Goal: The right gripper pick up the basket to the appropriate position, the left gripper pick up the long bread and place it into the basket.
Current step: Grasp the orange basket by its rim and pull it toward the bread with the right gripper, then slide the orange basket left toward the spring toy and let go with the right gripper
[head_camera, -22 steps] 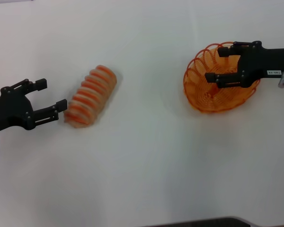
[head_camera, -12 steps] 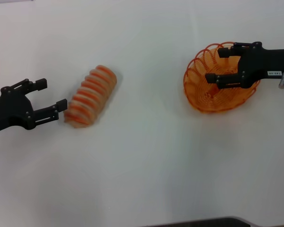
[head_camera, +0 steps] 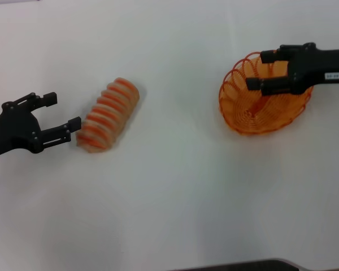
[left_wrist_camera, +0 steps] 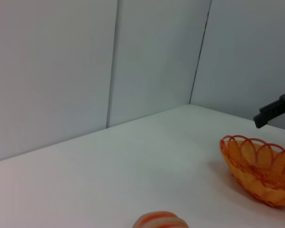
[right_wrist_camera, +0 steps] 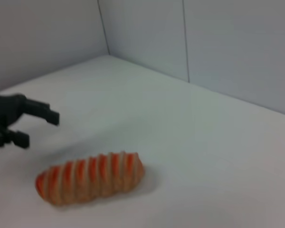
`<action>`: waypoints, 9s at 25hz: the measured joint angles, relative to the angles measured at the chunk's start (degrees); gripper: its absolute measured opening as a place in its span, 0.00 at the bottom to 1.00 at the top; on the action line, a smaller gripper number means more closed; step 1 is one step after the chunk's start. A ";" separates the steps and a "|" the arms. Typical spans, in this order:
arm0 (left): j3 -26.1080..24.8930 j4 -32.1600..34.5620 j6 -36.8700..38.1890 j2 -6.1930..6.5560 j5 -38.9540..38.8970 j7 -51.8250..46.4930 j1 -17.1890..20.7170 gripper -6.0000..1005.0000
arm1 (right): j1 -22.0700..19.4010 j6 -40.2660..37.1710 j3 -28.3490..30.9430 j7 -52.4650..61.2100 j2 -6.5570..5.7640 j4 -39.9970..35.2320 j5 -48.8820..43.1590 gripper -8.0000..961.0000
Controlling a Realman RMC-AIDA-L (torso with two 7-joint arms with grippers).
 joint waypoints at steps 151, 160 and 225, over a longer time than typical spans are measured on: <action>0.21 5.24 -2.36 -2.15 -0.52 1.33 -1.55 0.84 | 11.50 29.92 -8.67 51.88 1.96 14.57 -3.12 0.10; 0.21 5.56 -2.69 -2.38 -0.52 1.36 -1.37 0.84 | 11.62 30.17 -8.67 52.15 2.08 17.11 -0.26 0.10; 0.30 5.72 -3.31 -2.73 -0.52 2.03 -1.41 0.84 | 8.53 28.27 -8.14 53.00 1.76 19.41 3.57 0.32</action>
